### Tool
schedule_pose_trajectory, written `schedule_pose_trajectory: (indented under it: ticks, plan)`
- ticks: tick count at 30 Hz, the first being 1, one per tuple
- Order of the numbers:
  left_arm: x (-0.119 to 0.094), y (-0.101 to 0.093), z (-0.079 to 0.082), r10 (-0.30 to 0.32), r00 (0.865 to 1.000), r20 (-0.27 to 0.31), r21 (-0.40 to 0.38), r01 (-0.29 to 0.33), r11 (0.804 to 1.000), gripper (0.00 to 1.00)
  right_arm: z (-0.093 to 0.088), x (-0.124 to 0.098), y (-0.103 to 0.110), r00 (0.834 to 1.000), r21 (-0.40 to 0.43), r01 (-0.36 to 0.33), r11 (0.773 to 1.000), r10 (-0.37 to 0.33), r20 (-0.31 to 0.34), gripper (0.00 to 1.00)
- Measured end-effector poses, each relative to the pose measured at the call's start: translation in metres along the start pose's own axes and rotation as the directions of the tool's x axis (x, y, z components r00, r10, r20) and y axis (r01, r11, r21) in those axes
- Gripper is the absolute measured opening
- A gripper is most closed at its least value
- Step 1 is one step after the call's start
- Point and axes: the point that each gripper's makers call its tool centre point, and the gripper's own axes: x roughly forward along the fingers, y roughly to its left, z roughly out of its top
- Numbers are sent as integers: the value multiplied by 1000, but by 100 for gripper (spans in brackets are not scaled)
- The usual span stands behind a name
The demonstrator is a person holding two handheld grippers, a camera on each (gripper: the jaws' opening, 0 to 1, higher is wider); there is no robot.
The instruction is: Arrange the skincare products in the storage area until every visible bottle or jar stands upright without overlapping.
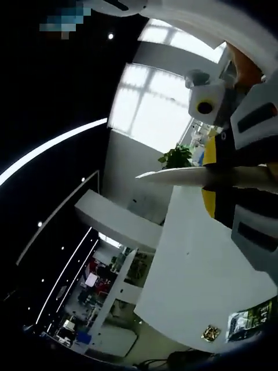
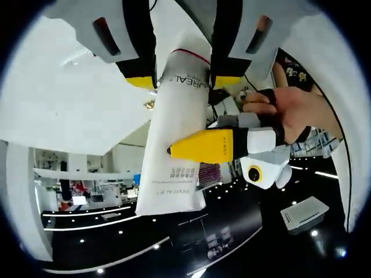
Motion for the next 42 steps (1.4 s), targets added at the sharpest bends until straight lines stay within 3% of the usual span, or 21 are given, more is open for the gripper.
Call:
schedule_pose_trajectory:
  ticks: [9, 12, 16, 20, 25, 28, 30, 42]
  plan:
    - [-5, 6, 4, 72, 996, 51, 7, -72, 997, 12, -4, 4, -4, 999, 1, 50, 999, -50, -3, 27]
    - [-8, 1, 2, 46, 997, 68, 15, -47, 999, 14, -5, 1, -5, 999, -36, 52, 998, -52, -8, 26]
    - [-16, -6, -1, 20, 996, 91, 65, -26, 998, 15, -9, 1, 2, 1000, -46, 15, 999, -15, 6, 26]
    - [-27, -5, -4, 45, 994, 102, 131, -58, 990, 18, -12, 6, 14, 999, -40, -36, 999, 36, 3, 25]
    - [-37, -2, -6, 58, 992, 114, 128, -73, 989, 21, -12, 9, 22, 996, -76, -87, 993, 87, 0, 25]
    - [-38, -1, -13, 72, 994, 87, 113, -82, 990, 25, -8, 12, 29, 993, -98, -118, 988, 121, 19, 25]
    - [-39, -1, -14, 86, 991, 101, 140, -99, 985, 27, -6, 15, 33, 990, -108, -135, 985, 138, 13, 25]
    - [-44, 9, -23, 142, 988, 68, 142, -150, 978, 26, 3, 20, 49, 975, -157, -215, 964, 222, 26, 26]
